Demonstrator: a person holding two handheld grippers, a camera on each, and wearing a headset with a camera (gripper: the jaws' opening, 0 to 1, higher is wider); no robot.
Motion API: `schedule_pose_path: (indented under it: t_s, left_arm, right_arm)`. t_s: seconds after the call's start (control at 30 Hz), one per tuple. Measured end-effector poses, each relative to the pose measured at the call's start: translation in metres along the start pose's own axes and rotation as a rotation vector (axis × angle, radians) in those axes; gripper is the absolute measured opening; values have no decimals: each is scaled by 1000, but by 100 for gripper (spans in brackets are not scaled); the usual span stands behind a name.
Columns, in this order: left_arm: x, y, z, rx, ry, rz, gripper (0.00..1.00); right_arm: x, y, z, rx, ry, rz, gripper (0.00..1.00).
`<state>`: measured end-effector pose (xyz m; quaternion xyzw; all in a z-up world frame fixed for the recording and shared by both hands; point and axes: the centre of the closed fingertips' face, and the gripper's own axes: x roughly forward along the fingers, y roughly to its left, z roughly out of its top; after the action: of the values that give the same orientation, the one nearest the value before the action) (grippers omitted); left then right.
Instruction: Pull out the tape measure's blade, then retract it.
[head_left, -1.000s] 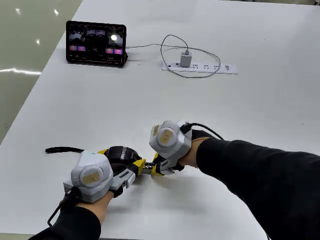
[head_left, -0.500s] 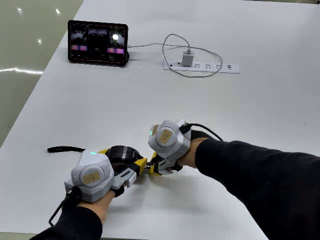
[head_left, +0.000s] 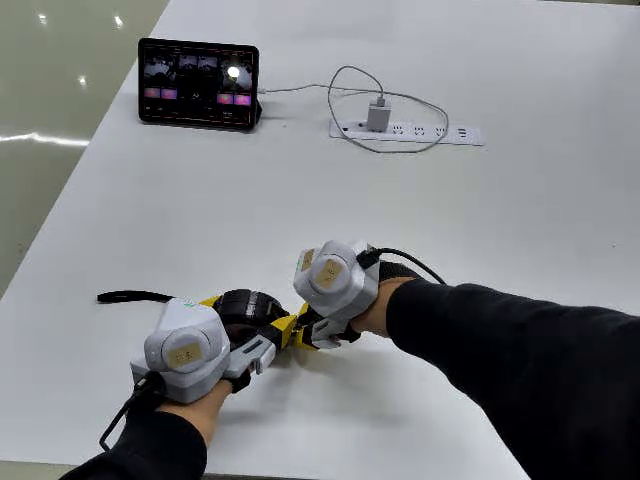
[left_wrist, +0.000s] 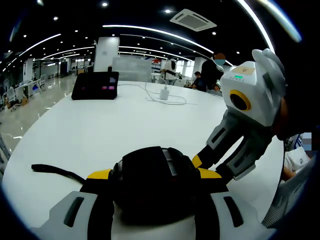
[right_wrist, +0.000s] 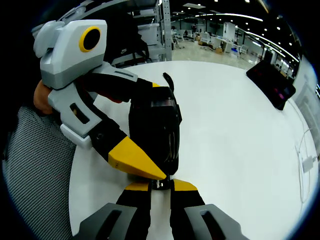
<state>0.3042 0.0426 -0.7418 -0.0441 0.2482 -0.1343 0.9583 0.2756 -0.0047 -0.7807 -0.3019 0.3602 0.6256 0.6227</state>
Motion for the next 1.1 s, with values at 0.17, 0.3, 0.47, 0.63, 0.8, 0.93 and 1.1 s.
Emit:
schedule_pose_path:
  t_s: [0.17, 0.3, 0.47, 0.63, 0.8, 0.93, 1.1]
  left_arm:
    - [0, 0, 0, 1, 0, 0, 60]
    - [0, 0, 0, 1, 0, -1, 60]
    - [1, 0, 0, 2, -1, -1, 60]
    - [1, 0, 0, 3, -2, -1, 60]
    - [1, 0, 0, 5, -3, -1, 61]
    - [0, 0, -1, 6, -4, -1, 61]
    - [1, -1, 0, 13, -10, -11, 62]
  right_arm:
    - [1, 0, 2, 0, -5, -1, 10]
    - [1, 0, 3, 3, -9, 0, 10]
    - [1, 0, 3, -5, -13, 1, 11]
    - [1, 1, 3, -7, -18, 0, 11]
    - [1, 1, 3, -17, -23, -2, 12]
    - [2, 1, 4, -28, -25, -5, 12]
    - [2, 2, 4, -36, -22, -13, 12]
